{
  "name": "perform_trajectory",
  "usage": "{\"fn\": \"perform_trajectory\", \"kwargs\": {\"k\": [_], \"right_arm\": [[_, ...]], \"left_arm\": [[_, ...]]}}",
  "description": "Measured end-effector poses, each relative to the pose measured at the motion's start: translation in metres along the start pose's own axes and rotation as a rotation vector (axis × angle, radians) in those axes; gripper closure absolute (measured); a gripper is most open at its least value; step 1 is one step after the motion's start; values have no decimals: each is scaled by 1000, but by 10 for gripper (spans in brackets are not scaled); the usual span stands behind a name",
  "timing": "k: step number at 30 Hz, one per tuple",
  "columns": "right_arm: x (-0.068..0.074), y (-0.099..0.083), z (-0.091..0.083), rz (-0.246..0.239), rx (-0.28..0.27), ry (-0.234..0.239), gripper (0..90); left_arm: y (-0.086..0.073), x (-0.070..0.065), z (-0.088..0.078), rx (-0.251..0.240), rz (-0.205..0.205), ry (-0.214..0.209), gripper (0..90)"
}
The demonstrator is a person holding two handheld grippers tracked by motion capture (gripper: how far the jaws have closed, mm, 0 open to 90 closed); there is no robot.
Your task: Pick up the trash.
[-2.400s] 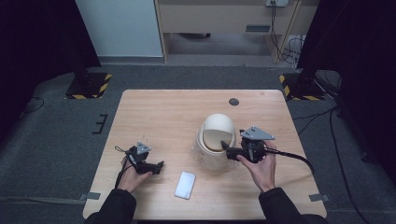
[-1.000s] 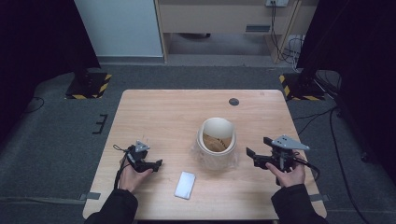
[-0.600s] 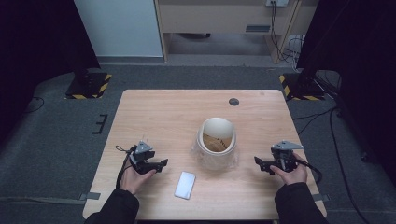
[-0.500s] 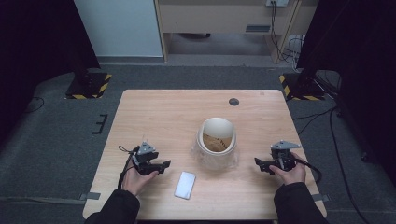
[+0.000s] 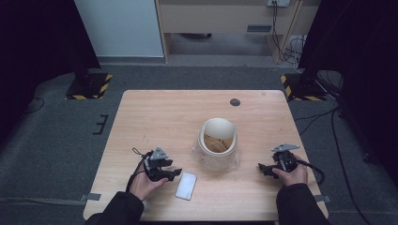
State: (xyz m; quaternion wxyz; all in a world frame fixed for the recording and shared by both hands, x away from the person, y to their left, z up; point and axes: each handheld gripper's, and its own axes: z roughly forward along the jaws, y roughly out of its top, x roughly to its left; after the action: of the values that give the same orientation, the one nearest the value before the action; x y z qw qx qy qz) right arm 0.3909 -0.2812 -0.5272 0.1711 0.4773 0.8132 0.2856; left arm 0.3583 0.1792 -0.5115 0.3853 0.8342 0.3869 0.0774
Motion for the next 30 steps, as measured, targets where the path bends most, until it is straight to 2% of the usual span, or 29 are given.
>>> {"fn": "perform_trajectory", "kwargs": {"k": [3, 11, 21, 30], "right_arm": [[-1, -1, 1, 7, -2, 2, 96], [-1, -6, 4, 21, -53, -2, 37], [-1, -7, 5, 24, -63, -2, 25], [-1, -8, 5, 23, -65, -2, 25]], "left_arm": [[0, -4, 4, 23, 13, -9, 431], [-1, -9, 10, 78, 26, -26, 501], [3, -14, 16, 87, 19, -30, 555], [5, -27, 18, 121, 33, -8, 671]]}}
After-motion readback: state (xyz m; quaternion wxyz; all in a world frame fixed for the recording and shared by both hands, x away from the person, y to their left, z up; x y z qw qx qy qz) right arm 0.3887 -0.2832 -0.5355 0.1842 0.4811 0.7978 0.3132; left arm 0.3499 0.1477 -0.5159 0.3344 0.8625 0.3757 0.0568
